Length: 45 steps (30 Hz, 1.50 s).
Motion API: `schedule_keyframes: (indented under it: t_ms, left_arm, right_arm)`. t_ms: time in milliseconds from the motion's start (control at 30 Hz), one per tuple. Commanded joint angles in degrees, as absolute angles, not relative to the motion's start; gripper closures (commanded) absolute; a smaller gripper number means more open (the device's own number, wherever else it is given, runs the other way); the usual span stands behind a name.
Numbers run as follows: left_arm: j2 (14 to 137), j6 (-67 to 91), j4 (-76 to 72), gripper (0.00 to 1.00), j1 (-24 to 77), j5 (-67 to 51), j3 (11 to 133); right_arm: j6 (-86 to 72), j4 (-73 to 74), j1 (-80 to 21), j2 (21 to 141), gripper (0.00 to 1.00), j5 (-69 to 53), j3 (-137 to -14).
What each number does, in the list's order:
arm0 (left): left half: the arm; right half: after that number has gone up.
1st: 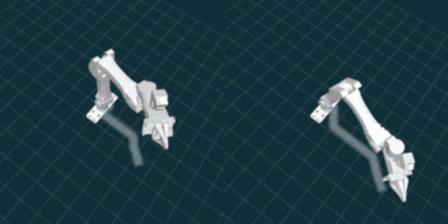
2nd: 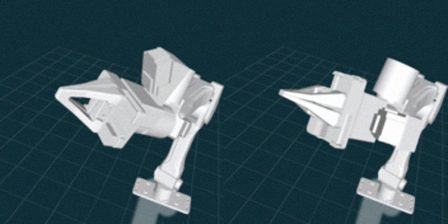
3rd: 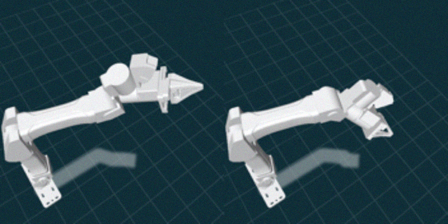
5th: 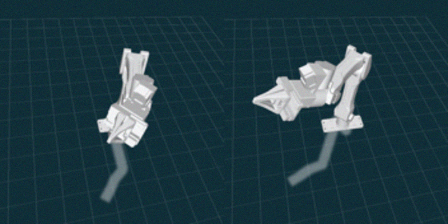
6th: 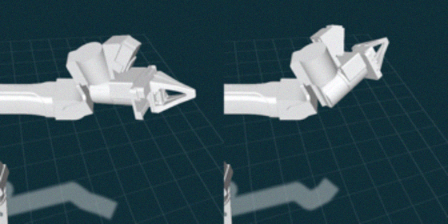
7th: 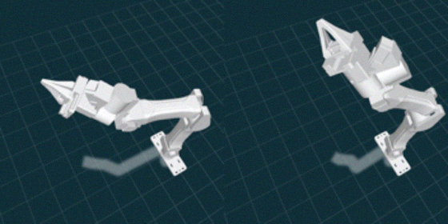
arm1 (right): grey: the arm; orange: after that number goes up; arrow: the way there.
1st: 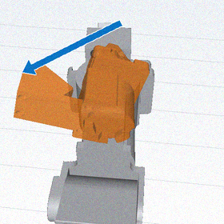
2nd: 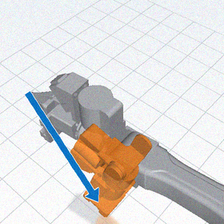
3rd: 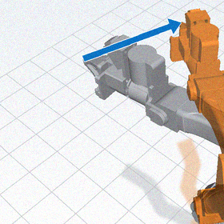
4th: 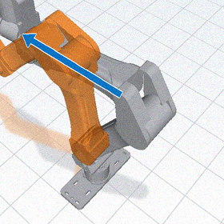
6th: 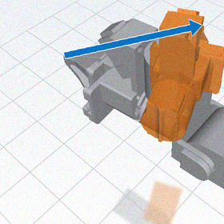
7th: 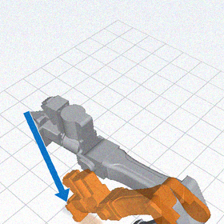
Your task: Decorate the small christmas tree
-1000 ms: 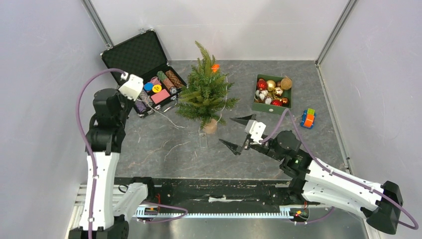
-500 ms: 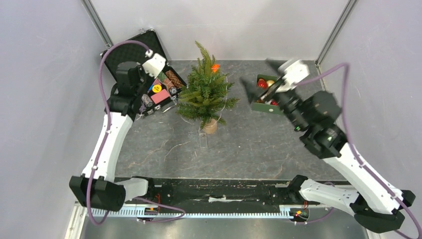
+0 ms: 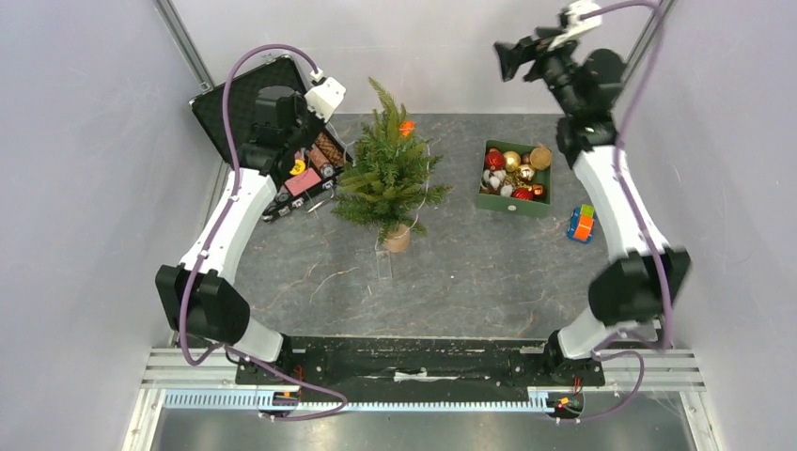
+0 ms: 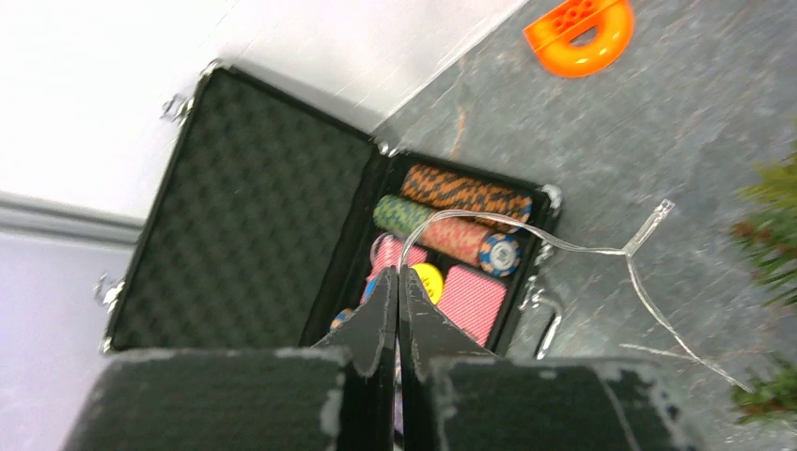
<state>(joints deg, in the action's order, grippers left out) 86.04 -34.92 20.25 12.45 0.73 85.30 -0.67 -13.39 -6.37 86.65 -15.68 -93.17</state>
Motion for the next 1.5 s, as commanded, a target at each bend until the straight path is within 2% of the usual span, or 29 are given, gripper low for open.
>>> schedule_keyframes:
  t_ms: [0,67,200,233,300,433,633,767,900,1233,1367,1467]
  left_arm:
    - [87.6,-29.0,17.1,0.98,12.4,-9.8,89.3]
    - [88.3,-27.8,16.7,0.98,12.4,-13.8,89.2]
    - [91.0,-23.7,16.1,0.98,12.4,-18.1,91.1]
    - [92.0,-22.2,16.4,0.98,12.4,-18.3,92.3]
    - [93.4,-19.0,16.8,0.98,12.4,-18.8,93.9]
    - [94.5,-16.4,19.2,0.98,12.4,-22.6,96.1]
    - [95.1,-13.9,17.6,0.98,12.4,-24.3,96.7]
    - [96.1,-12.7,16.5,0.98,12.7,-25.0,96.9]
    - [96.3,-12.5,15.5,0.98,12.9,-25.0,96.3]
    - [97.2,-12.0,14.4,0.98,14.1,-25.8,95.8]
    - [97.6,-11.3,14.5,0.98,14.2,-26.2,96.1]
    - [97.4,-11.3,14.8,0.98,14.2,-26.0,96.0]
  right_arm:
    - [-9.1,-20.7,-6.2,102.0,0.1,-35.3,-100.5]
    - [-13.2,-25.2,-6.8,109.1,0.11,-41.0,-103.4]
    - [-19.2,-38.8,-9.7,119.2,0.11,-44.7,-102.3]
    - [-19.2,-38.9,-10.9,121.8,0.11,-45.9,-104.3]
    - [-15.6,-36.3,-14.7,126.8,0.05,-47.9,-108.3]
    - [-7.6,-34.1,-20.5,133.1,0.02,-46.4,-110.5]
    - [-16.6,-45.2,-24.0,144.0,0.04,-50.8,-118.4]
    - [-16.4,-47.6,-26.3,146.9,0.03,-55.2,-118.0]
    - [-16.9,-51.0,-27.5,147.4,0.02,-55.1,-115.5]
    - [-19.7,-54.9,-29.8,152.6,0.02,-52.4,-119.4]
    - [-22.0,-57.7,-30.2,154.0,0.12,-50.7,-119.6]
    - [-23.4,-60.3,-30.2,153.5,0.35,-50.0,-117.4]
